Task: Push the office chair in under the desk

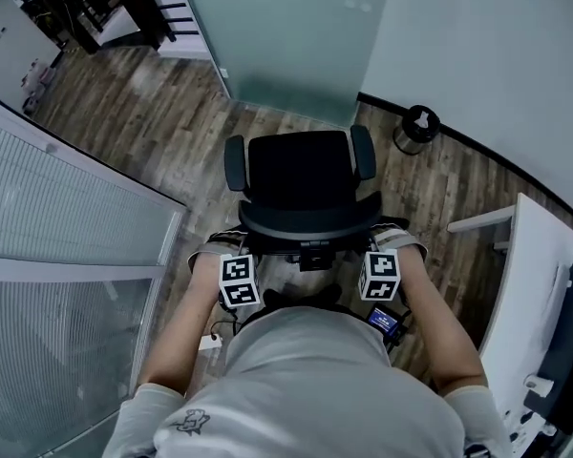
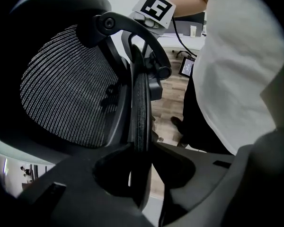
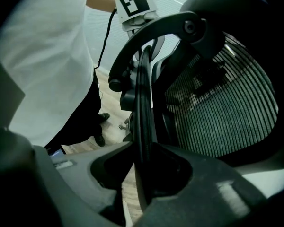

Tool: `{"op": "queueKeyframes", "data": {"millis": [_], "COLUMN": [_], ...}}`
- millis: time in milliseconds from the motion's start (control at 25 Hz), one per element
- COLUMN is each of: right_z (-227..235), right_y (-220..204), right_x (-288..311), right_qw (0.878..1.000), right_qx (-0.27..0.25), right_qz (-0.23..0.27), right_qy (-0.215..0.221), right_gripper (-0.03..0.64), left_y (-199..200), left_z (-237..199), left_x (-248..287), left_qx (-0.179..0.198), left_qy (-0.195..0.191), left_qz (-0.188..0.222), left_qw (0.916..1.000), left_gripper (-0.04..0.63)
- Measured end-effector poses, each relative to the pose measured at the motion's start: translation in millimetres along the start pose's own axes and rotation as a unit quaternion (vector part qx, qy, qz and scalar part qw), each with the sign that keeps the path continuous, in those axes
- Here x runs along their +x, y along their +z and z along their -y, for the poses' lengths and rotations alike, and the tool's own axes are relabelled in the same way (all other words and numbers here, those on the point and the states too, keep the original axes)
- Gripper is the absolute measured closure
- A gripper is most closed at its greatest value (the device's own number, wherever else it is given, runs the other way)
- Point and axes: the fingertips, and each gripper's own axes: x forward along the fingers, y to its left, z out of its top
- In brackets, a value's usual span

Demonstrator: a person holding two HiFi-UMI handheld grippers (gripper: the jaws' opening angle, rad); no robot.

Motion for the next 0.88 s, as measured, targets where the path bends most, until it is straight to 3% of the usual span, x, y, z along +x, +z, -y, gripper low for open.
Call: {"op": "queueKeyframes", "data": {"millis": [520,760,880], "right_z": [-30,-41,-46], "right_y": [-93,-124,-138], "right_x": [-31,-47,-57], "right_qw": [0.989,0.971,0.957], "right_qx": [0.133,0.218,0.267], "right_qz": [-0.053,-0.081,-0.100], "right_qy": [-0.042,-0.056,-0.061], "right_gripper": [0.509,0.509,0.509], "left_y": [100,150,174], "left_z": [-42,-69,-82], "left_x": [35,43,49], "left_qx": [0.122,0.198,0.243], "left_qy": [-0.006,-0.024,-0.044], "left_qz": [0.040,0.073,0.092], "left_qw": [0.9917,0.9772,0.9648], "left_gripper": [0.485,0.485,0.485]}}
